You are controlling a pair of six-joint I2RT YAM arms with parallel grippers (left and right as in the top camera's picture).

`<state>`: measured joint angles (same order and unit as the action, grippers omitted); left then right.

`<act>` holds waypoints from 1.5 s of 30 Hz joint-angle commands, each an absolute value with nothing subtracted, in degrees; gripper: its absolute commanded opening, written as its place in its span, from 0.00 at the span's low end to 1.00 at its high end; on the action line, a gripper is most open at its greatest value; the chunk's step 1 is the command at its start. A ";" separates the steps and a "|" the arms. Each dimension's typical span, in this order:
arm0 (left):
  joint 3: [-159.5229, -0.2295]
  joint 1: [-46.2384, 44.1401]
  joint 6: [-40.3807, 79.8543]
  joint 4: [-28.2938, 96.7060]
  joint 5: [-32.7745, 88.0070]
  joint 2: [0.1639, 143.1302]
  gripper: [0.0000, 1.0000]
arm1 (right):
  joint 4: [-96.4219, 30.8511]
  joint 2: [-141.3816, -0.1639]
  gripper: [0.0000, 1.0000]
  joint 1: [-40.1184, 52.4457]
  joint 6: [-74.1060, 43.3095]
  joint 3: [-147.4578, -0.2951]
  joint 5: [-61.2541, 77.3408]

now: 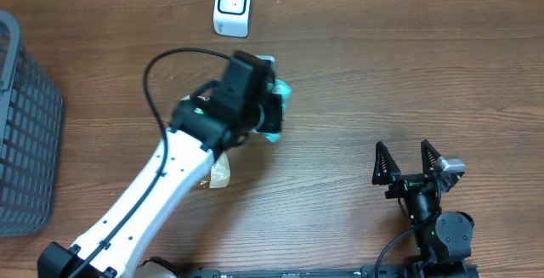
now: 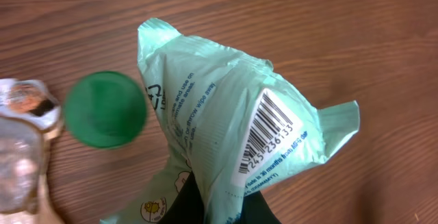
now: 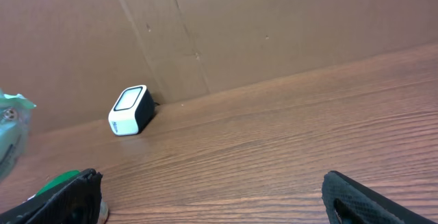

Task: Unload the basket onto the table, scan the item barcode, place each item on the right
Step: 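Lift the green pack and carry it past the scanner, then set the green pack right of the bottle and release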

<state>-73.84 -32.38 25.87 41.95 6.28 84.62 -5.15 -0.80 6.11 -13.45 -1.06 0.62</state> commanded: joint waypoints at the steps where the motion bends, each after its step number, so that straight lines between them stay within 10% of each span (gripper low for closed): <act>1: -74.08 -37.21 28.58 40.66 0.21 87.09 0.04 | -4.84 -0.34 1.00 6.42 -13.23 -0.45 0.19; 14: -74.08 -40.16 28.51 38.13 -1.98 100.14 0.05 | -4.82 -0.34 1.00 6.42 -13.23 -0.45 0.19; 18: -74.08 -40.12 28.53 36.60 -1.91 102.48 0.61 | -4.82 -0.34 1.00 6.42 -13.23 -0.45 0.19; 24: -82.06 -37.23 25.82 41.95 -2.31 99.50 1.00 | -4.82 -0.34 1.00 6.42 -13.23 -0.45 0.19; 35: -120.22 -20.32 12.21 77.25 -1.32 96.47 1.00 | -4.82 -0.34 1.00 6.42 -13.23 -0.45 0.19; 45: -136.25 13.58 18.92 87.44 -6.42 96.18 0.96 | -4.82 -0.34 1.00 6.42 -13.23 -0.45 0.19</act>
<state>-134.74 3.57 14.68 86.65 -4.60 96.95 -5.15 -0.80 6.11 -13.45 -1.06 0.62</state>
